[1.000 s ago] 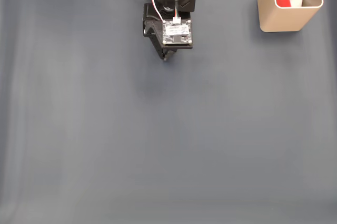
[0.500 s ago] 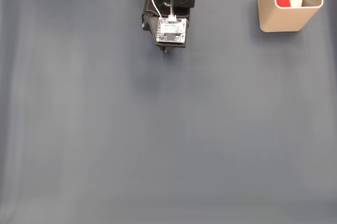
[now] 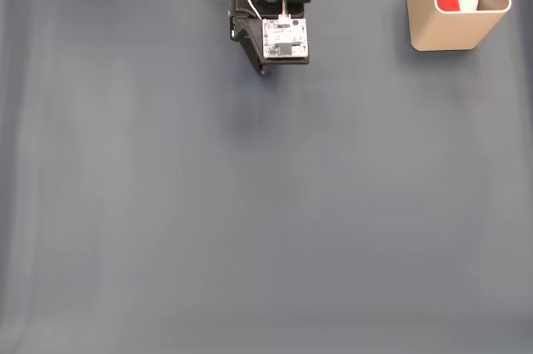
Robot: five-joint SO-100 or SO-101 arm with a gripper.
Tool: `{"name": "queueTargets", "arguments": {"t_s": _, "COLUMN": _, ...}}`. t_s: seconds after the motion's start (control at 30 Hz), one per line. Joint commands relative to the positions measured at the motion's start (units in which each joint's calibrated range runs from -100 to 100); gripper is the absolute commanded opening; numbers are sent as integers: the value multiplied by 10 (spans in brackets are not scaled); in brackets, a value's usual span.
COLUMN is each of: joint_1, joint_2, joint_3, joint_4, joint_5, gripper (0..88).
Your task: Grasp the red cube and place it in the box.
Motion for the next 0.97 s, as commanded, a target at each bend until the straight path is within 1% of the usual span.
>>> {"name": "queueTargets", "arguments": {"t_s": 0.0, "joint_1": -6, "joint_2": 1, "joint_3": 5, "joint_4": 15, "joint_5": -11, "gripper": 7}}
{"name": "queueTargets", "arguments": {"t_s": 0.93, "joint_1": -6, "joint_2": 1, "joint_3": 5, "joint_4": 16, "joint_5": -7, "gripper": 7}}
